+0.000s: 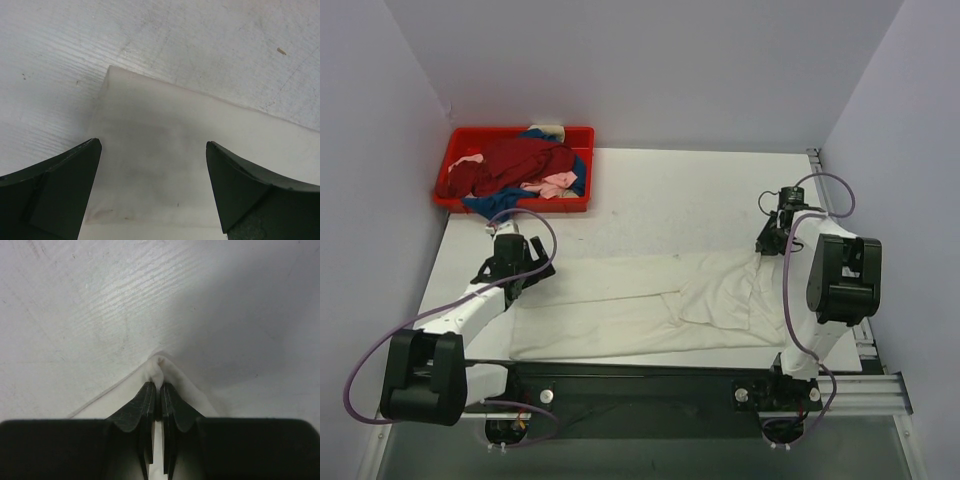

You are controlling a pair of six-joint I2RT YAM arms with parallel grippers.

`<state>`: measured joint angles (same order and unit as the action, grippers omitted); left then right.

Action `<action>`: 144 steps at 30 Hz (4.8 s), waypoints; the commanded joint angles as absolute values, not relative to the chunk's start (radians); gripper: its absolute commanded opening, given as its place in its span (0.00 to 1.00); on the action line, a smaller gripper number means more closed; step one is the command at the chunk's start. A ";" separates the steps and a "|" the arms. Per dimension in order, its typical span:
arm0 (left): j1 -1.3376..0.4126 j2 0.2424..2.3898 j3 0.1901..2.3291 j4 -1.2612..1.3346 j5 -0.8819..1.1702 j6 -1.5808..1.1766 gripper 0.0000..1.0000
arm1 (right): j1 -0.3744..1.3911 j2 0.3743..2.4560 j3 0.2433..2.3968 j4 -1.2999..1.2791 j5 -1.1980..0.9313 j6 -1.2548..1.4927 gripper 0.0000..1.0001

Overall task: Fold and stack the t-shirts
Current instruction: Fold the other side of the tshirt into a rectangle, then rotate the tshirt 90 degrees

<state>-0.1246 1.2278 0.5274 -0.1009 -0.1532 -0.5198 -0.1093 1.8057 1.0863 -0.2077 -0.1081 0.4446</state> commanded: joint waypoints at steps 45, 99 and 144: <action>-0.630 1.160 0.551 0.086 -0.350 -0.520 0.97 | 0.109 1.946 1.273 -0.386 -0.003 0.473 0.60; -0.636 1.361 0.316 0.377 -0.316 -0.660 0.97 | 0.285 2.042 1.379 -0.455 0.080 0.434 0.59; -1.267 1.526 0.442 0.494 -0.537 -0.933 0.97 | 0.238 2.393 2.195 -0.723 -0.233 0.279 0.72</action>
